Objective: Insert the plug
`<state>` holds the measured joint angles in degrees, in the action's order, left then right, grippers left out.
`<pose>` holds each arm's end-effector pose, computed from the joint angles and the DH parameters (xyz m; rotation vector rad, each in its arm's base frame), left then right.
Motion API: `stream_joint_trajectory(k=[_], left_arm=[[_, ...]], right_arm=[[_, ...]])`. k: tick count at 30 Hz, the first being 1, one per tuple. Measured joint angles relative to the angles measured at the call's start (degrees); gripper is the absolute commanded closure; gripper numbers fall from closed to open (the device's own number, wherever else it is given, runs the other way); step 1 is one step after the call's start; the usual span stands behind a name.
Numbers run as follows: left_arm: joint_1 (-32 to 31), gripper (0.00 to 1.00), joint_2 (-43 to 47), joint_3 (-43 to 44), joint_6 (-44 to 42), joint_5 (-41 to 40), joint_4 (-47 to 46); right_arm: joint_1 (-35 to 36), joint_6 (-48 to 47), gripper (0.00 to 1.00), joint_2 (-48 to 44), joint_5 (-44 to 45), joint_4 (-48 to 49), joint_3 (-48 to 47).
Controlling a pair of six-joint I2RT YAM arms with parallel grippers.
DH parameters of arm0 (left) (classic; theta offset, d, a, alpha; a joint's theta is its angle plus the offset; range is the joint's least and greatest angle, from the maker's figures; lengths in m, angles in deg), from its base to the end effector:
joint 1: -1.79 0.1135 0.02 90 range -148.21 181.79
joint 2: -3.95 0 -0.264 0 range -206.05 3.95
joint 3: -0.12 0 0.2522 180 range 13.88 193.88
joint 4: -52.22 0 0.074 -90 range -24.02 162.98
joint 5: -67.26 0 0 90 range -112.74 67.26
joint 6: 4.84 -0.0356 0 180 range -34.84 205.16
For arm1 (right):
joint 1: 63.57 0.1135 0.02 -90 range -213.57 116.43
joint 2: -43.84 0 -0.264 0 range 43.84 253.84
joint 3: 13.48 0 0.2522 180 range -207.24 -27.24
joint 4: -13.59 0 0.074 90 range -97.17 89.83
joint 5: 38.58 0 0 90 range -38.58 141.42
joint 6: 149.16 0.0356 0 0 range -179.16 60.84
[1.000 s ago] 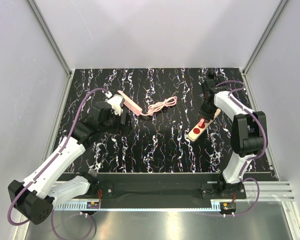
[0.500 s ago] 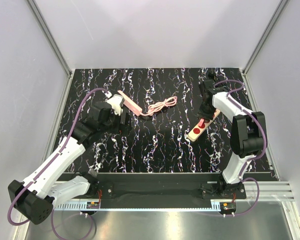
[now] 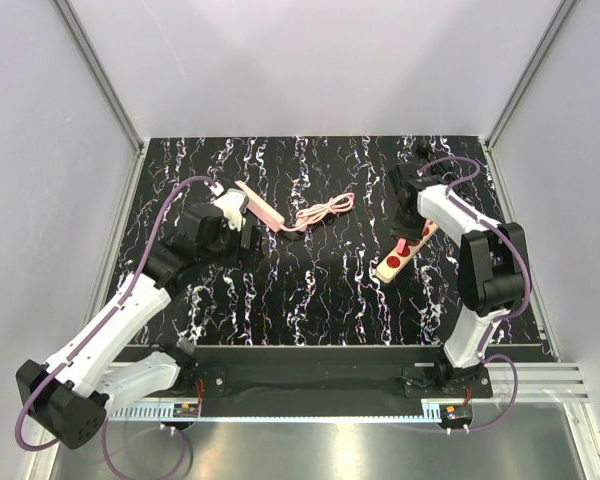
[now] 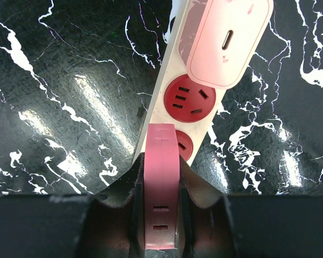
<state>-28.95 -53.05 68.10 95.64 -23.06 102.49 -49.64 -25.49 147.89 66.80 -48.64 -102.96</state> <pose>0.1794 -0.1065 0.3135 0.3988 2.2492 -0.3751 0.3448 0.0758 0.2007 0.5260 2.7667 -0.2164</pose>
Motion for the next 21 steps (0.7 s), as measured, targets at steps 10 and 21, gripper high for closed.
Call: stream_joint_trajectory(k=[10,21], left_arm=[[0.0,0.01,0.0,0.0,0.0,-0.15,0.0],[0.0,0.01,-0.2,0.0,-0.02,-0.39,0.0]], right_arm=[[-0.02,0.04,1.0,-1.68,0.37,2.89,2.6],[-1.68,0.44,1.0,-3.48,-1.95,7.32,6.43]])
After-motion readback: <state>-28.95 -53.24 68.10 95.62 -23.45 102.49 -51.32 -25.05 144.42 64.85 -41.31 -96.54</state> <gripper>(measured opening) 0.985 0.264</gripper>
